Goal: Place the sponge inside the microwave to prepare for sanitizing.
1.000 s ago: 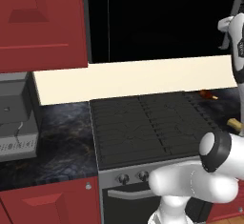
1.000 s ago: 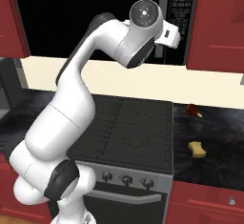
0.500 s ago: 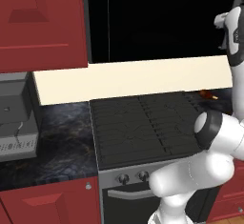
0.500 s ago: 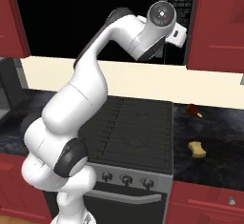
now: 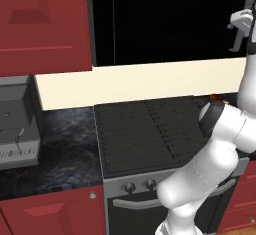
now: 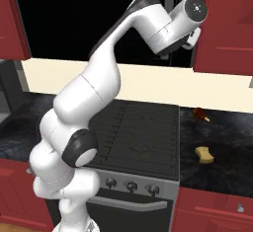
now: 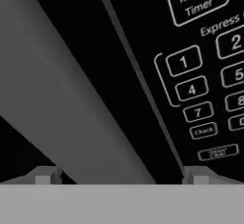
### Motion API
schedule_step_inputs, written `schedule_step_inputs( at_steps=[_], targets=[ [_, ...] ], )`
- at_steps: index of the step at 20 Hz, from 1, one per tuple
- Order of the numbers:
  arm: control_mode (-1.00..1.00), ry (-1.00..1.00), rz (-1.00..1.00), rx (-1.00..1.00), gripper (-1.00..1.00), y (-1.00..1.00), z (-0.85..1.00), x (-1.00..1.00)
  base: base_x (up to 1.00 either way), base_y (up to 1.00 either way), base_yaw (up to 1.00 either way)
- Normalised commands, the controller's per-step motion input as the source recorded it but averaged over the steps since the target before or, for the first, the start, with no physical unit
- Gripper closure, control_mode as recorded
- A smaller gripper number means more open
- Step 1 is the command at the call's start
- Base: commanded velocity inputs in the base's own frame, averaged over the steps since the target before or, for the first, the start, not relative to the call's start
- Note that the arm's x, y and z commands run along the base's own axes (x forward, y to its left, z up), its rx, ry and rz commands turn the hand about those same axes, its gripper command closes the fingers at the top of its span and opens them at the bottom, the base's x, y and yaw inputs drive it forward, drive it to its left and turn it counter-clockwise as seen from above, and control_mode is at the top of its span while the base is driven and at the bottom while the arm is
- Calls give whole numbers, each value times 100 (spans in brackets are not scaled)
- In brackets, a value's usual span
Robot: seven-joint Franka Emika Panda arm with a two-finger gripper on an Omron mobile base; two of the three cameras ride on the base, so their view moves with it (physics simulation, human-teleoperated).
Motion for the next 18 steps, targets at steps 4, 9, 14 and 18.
schedule_step_inputs(
  at_steps=[4,9,14,18],
  targets=[
    [-100,-22,7,8,100,12,-13,36,0,0,0],
    [-100,-35,2,6,100,23,-15,30,0,0,0],
    [-100,-20,0,1,100,37,-16,19,0,0,0],
    [-100,-6,2,0,100,37,-5,-46,0,0,0]
  ],
)
